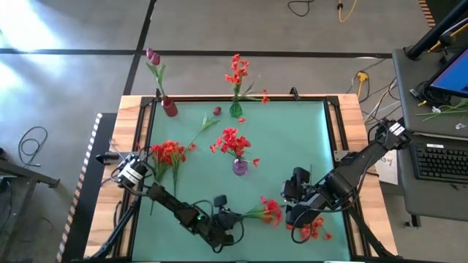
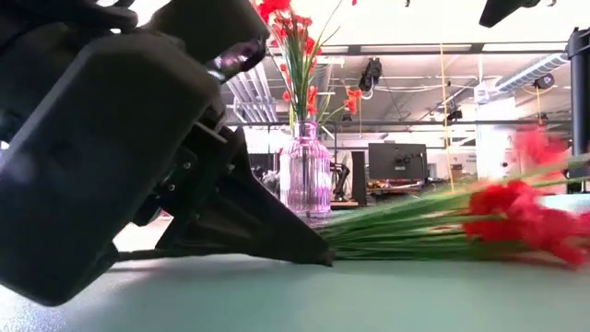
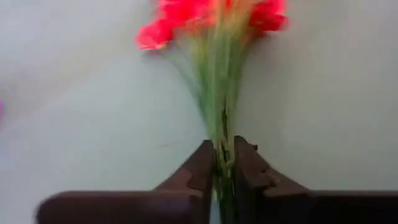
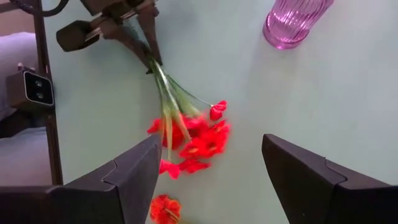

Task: Sort flowers into vase by color
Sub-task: Put the orange flowers into the purple vase

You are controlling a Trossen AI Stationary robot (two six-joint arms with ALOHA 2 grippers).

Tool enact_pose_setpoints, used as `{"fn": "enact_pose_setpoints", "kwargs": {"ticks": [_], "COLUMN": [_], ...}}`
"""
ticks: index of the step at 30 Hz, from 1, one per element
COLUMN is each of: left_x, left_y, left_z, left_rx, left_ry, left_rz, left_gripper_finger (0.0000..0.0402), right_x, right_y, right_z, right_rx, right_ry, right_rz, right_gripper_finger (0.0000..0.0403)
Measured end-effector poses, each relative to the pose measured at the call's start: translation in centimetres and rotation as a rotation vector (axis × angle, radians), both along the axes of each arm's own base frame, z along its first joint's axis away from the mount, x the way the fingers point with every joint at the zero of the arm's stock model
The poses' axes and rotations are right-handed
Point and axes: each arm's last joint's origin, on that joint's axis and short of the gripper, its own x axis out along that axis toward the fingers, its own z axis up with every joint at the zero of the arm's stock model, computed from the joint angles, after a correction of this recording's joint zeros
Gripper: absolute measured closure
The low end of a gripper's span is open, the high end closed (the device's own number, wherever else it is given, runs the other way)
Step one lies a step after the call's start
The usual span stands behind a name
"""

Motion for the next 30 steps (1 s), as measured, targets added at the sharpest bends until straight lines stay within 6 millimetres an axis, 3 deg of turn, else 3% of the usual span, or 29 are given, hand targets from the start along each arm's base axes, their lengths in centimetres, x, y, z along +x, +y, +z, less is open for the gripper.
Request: {"fn": "enact_pose_setpoints", "kwargs": {"ticks": [7,14,22,26,30], "left_x": [-0.6,-2.4,-6.5,-8.0,-8.8], "left_y": [-0.1,0.5,-0.2,0.4,1.5], "left_z": [1.7,6.5,12.9,14.7,14.6], "left_rx": [0.051,0.085,0.113,0.103,0.084], "left_ry": [-0.041,-0.12,-0.355,-0.515,-0.648], "left_rz": [0.02,-0.012,-0.161,-0.18,-0.151], "left_gripper_finger": [0.0399,0.0401,0.0401,0.0401,0.0402], "right_x": [0.1,-0.6,-1.0,-0.4,1.0], "right_y": [0.1,0.4,0.7,1.2,2.2], "right_z": [-0.5,-1.7,-2.8,-3.7,-4.7], "right_rx": [-0.074,-0.173,-0.191,-0.22,-0.205], "right_ry": [-0.027,-0.041,-0.035,-0.147,-0.385], "right_rz": [0.064,0.075,0.102,0.126,0.214], "right_gripper_finger": [0.0141,0.0139,0.0139,0.0143,0.0145]}}
